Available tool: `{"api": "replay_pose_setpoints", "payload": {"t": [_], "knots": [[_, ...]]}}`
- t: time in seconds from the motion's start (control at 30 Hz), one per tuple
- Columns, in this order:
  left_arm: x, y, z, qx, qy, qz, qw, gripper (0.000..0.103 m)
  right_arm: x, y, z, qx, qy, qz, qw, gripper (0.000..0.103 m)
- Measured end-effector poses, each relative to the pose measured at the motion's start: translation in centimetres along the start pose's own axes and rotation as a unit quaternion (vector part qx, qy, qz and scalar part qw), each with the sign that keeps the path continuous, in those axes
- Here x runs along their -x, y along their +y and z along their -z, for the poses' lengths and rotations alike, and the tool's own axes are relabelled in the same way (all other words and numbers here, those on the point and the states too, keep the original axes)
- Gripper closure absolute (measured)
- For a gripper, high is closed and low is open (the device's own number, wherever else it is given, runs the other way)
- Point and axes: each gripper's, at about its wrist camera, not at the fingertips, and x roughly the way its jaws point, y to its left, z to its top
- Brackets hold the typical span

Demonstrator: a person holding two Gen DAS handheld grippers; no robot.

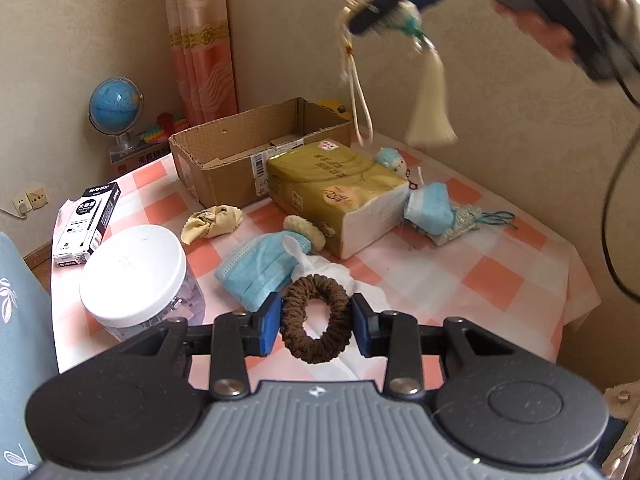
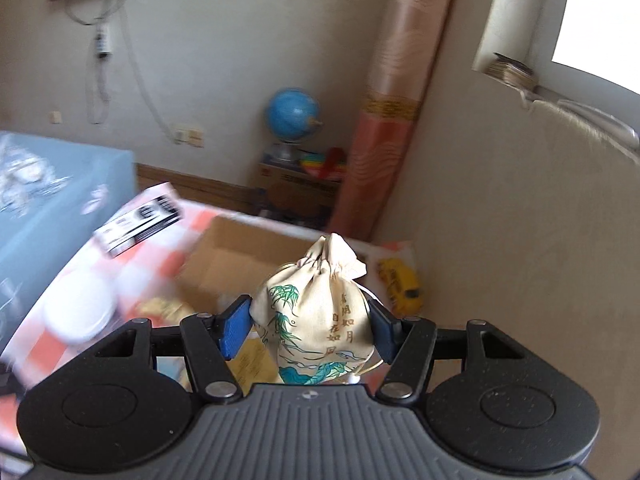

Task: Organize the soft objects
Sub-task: 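Carry the cream pouch into the cardboard box and open the right tool while the left holds the scrunchie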

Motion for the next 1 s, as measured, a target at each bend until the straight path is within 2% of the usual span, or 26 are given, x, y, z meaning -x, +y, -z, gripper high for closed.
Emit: {"api": "replay_pose_setpoints", "payload": {"t": [0.13,0.33,0.5,0.6,0.73,0.83,1.0], "knots": [[-0.6,0.7,-0.1,0.010,0.000,0.003,0.9999,0.067,-2.9,-0.9,-4.1,-0.026,-0.003,0.034,0.999,0.037],[-1.3,1.7,0.1,0.027,0.007,0.002,0.9996,0.067,-8.5,-2.6,-7.3,-0.122,0.069,0.002,0.990,0.037],[-1.8,2.5,0.5,0.038,0.011,-0.002,0.9992,0.067,-12.4,-3.3,-7.7,-0.210,0.136,-0.035,0.968,0.037],[-2.0,2.8,0.6,0.043,0.012,-0.003,0.9990,0.067,-14.4,-3.7,-7.1,-0.257,0.161,-0.038,0.952,0.037],[-2.1,3.0,0.7,0.049,0.012,-0.005,0.9987,0.067,-15.4,-3.4,-6.9,-0.241,0.152,-0.027,0.958,0.037],[-2.2,3.4,0.9,0.054,0.014,-0.008,0.9984,0.067,-15.4,-2.7,-7.4,-0.210,0.140,-0.059,0.966,0.037],[-2.7,3.7,1.0,0.061,0.018,-0.009,0.9979,0.067,-14.2,-0.3,-8.5,-0.128,0.093,-0.112,0.981,0.037]]}}
